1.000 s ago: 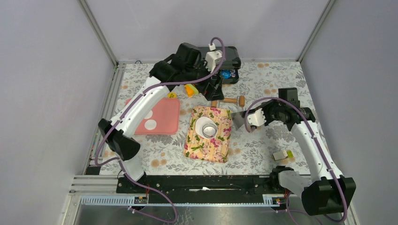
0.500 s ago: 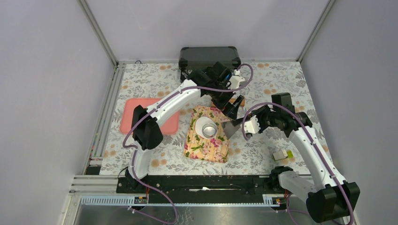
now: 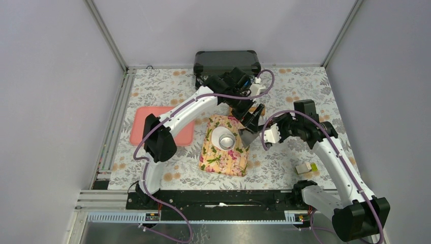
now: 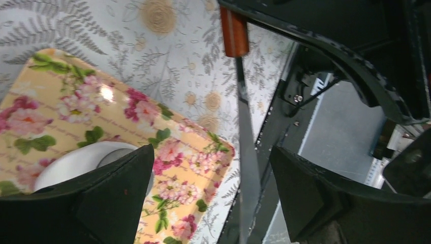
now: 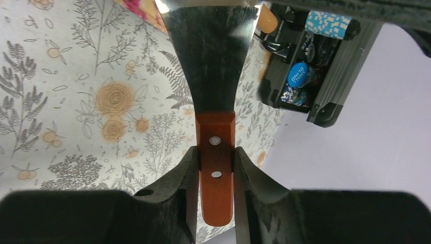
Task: Roll out the dumpling wrappers from the dough
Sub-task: Pick up the spatula from the center of the board.
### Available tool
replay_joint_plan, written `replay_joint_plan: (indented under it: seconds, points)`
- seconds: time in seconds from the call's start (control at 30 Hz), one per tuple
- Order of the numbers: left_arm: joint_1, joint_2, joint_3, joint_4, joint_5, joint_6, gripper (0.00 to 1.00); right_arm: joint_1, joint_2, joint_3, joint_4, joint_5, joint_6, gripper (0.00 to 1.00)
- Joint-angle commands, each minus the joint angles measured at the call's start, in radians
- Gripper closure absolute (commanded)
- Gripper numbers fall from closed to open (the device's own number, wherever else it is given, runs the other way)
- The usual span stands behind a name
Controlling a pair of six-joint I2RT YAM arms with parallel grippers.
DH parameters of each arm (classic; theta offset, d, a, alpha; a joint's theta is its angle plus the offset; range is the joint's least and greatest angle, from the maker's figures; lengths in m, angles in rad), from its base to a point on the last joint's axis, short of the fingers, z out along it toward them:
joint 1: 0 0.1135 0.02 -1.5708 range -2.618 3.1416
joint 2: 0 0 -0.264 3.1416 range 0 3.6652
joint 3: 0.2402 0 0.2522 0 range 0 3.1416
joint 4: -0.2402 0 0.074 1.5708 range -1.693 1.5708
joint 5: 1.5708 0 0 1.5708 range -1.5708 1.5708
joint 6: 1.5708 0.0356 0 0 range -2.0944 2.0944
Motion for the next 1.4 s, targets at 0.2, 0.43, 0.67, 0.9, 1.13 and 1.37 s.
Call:
replay_joint_plan:
  seconds: [0.2, 0.43, 0.67, 0.9, 1.13, 1.37]
  points:
    - [-0.007, 0.026, -0.030, -0.011, 0.117, -0.034, 0.18, 0.012, 0.001, 0.025, 0.087, -0.005, 0.037, 1.00]
    - [-0.007, 0.038, 0.000, -0.012, 0.082, -0.038, 1.00, 0.013, 0.004, 0.035, 0.076, -0.044, 0.051, 1.00]
    - [0.069, -0.088, -0.072, 0.085, 0.071, -0.043, 1.00, 0.012, -0.001, 0.117, 0.228, -0.269, 0.749, 0.16]
    - [0.293, -0.305, -0.263, 0.253, 0.232, -0.044, 1.00, 0.009, -0.019, 0.196, 0.588, -0.373, 1.788, 0.01]
    - [0.413, -0.563, -0.619, 0.631, 0.419, -0.150, 1.00, -0.006, 0.050, 0.021, 1.136, -0.381, 2.342, 0.03]
    - [0.410, -0.603, -0.757, 0.783, 0.535, -0.283, 1.00, -0.007, 0.205, -0.165, 1.790, -0.564, 2.632, 0.12]
